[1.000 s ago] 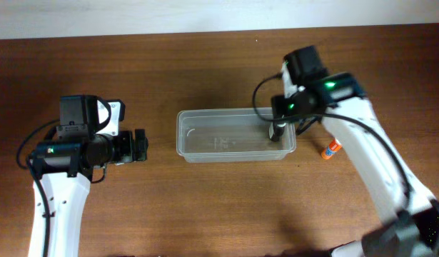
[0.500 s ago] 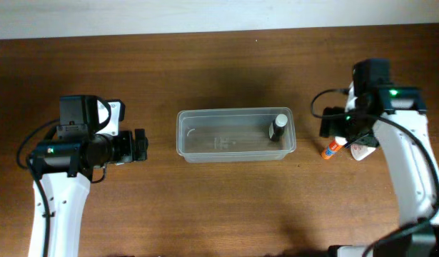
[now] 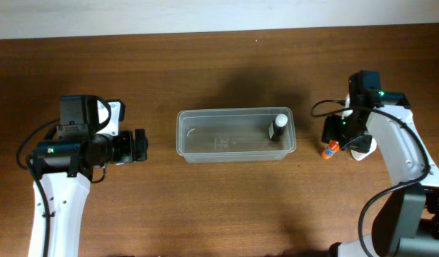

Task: Pack container
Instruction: 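Grasp the orange tube upright with the right gripper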

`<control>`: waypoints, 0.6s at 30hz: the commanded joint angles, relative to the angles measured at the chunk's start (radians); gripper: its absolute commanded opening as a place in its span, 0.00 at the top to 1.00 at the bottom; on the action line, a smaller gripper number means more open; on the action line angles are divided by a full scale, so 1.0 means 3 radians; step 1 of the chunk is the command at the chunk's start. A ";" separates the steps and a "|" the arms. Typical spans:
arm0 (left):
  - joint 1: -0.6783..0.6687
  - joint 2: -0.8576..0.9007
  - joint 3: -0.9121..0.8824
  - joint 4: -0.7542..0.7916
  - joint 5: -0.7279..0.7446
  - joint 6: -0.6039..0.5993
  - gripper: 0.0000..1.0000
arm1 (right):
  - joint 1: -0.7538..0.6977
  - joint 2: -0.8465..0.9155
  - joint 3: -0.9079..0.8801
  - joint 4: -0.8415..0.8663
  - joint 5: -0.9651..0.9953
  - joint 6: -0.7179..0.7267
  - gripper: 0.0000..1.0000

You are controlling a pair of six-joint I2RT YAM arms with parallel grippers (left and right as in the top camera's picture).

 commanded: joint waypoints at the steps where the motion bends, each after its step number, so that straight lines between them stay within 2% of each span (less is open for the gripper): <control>1: -0.0008 0.0005 0.0060 0.0006 0.0011 0.0052 0.01 | -0.0106 0.0005 -0.0014 -0.0033 0.0000 -0.0020 0.39; 7: -0.0008 0.0005 0.0060 0.0005 0.0011 0.0051 0.01 | -0.0095 0.0005 -0.0014 -0.0094 -0.0042 -0.0047 0.47; 11: -0.0008 0.0005 0.0060 0.0005 0.0011 0.0051 0.01 | -0.0095 0.0006 -0.0014 -0.0120 -0.0102 -0.0083 0.63; 18: -0.0008 0.0005 0.0060 0.0005 0.0011 0.0051 0.01 | -0.0095 0.0005 -0.0013 -0.0131 -0.0114 -0.0083 0.72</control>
